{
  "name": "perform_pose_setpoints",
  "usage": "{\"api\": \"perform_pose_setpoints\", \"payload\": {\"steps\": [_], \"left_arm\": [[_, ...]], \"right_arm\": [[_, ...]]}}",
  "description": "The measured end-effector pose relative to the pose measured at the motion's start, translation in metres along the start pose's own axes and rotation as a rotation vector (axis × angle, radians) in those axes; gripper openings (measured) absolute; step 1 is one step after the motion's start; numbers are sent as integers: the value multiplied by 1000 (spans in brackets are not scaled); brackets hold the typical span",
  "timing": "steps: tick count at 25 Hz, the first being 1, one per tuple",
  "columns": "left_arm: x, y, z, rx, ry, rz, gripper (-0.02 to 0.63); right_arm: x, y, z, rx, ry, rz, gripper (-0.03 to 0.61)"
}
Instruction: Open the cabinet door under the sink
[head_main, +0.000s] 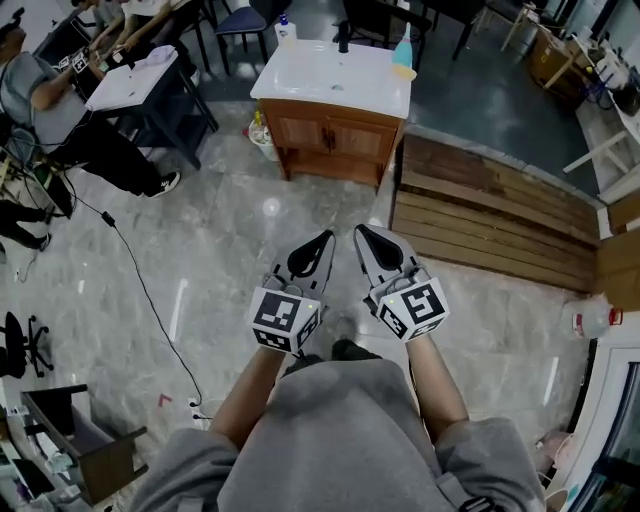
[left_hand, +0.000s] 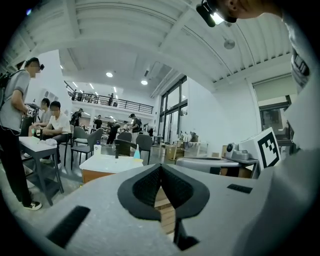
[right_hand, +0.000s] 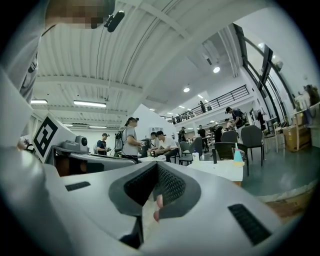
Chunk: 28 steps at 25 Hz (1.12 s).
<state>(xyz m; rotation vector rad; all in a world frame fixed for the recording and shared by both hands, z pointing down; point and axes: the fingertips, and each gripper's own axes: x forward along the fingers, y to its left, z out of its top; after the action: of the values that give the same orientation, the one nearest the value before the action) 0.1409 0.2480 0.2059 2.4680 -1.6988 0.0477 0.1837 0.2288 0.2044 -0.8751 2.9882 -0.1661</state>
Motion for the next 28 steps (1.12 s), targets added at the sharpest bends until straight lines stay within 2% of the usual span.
{"api": "perform_pose_setpoints", "payload": {"steps": [13,20,28], "left_arm": [[46,33,-13,-6,57,49,8],[81,64,-18,-15,67,28,8],[127,122,-16,-37,81,0,8]], "right_arm": [[38,-46,-14,59,12,20,9],[74,-75,-22,67,23,-9,9],[139,-103,-28,73,51,-31,9]]}}
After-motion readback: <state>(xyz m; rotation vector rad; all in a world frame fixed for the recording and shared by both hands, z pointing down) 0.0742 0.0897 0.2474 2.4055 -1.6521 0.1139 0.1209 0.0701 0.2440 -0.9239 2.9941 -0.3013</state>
